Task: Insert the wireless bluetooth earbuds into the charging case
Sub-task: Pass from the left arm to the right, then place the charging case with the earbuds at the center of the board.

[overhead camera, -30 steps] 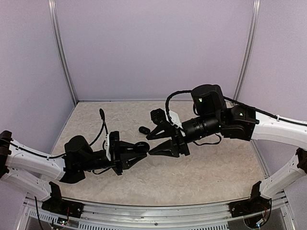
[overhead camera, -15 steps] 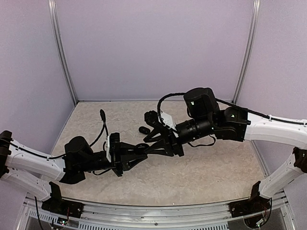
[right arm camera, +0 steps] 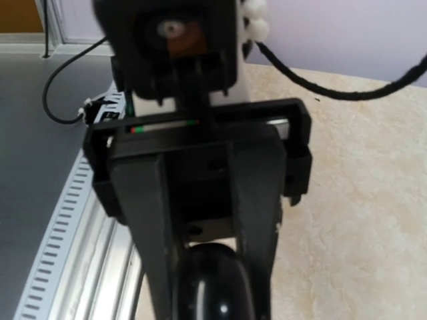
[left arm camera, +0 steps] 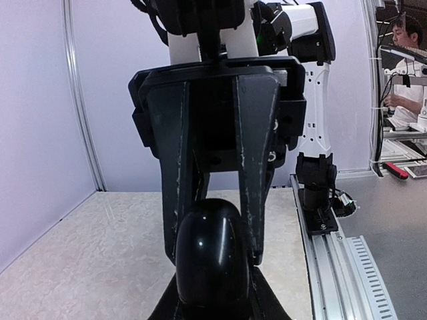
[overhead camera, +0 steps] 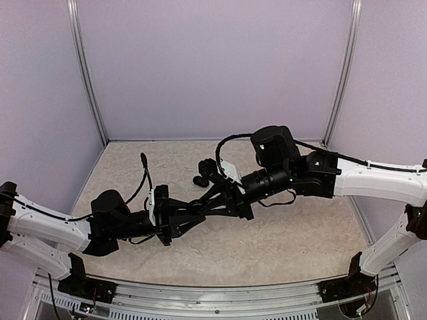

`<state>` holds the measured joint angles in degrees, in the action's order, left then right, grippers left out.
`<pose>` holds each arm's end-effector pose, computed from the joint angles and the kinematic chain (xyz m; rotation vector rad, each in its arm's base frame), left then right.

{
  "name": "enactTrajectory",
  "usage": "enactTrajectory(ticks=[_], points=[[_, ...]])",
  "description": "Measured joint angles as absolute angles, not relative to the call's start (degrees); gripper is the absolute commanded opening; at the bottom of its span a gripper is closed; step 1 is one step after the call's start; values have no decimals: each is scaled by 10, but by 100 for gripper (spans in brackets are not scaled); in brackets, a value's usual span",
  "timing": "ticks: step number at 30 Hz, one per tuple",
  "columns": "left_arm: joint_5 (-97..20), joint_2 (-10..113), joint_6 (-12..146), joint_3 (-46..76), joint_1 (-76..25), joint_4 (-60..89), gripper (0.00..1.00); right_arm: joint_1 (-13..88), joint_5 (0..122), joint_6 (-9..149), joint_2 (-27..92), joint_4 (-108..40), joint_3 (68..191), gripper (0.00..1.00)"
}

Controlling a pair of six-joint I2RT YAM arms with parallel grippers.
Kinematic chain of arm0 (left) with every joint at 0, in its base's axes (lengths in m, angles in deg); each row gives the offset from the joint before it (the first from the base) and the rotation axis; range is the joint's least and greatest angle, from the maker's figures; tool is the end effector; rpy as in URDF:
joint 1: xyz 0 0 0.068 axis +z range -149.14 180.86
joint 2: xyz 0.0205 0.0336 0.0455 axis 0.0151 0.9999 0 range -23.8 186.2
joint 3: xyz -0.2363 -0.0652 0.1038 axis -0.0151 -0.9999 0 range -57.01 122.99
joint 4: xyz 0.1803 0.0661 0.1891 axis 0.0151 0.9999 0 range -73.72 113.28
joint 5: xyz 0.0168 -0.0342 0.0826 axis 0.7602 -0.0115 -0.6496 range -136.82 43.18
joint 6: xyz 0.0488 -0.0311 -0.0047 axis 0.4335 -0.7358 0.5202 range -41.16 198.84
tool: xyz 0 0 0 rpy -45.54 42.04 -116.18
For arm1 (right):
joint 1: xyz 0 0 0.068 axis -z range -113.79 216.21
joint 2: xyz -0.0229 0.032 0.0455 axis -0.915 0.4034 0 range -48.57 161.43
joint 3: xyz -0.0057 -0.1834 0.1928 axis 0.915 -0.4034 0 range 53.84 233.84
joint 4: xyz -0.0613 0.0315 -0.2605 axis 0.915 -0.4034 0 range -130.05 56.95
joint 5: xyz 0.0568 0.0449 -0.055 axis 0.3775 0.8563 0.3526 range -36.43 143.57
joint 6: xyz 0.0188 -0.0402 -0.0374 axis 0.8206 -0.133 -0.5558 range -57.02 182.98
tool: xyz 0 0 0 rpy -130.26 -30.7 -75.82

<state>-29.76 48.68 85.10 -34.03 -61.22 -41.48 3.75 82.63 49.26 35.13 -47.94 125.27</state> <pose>0.1135 -0.2404 0.2212 1.0511 1.0883 -1.0040 0.1441 0.3202 0.3234 -1.5706 1.4601 1.0338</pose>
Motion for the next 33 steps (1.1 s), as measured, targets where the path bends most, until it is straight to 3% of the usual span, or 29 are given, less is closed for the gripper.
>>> enactTrajectory(ticks=[2, 6, 18, 24, 33], points=[[-300, 487, 848, -340, -612, -416, 69, 45, 840, 496, 351, -474, 1250, 13], [-318, 481, 842, -341, -612, -422, 98, 87, 859, 514, 352, -455, 1231, 12], [-449, 440, 792, -371, -600, -443, 99, 289, 928, 645, 371, -354, 1167, 14], [-553, 412, 766, -347, -586, -374, 99, 343, 952, 689, 481, -335, 1181, 16], [-609, 400, 651, -284, -461, -233, 99, 353, 966, 706, 649, -362, 1295, 16]])
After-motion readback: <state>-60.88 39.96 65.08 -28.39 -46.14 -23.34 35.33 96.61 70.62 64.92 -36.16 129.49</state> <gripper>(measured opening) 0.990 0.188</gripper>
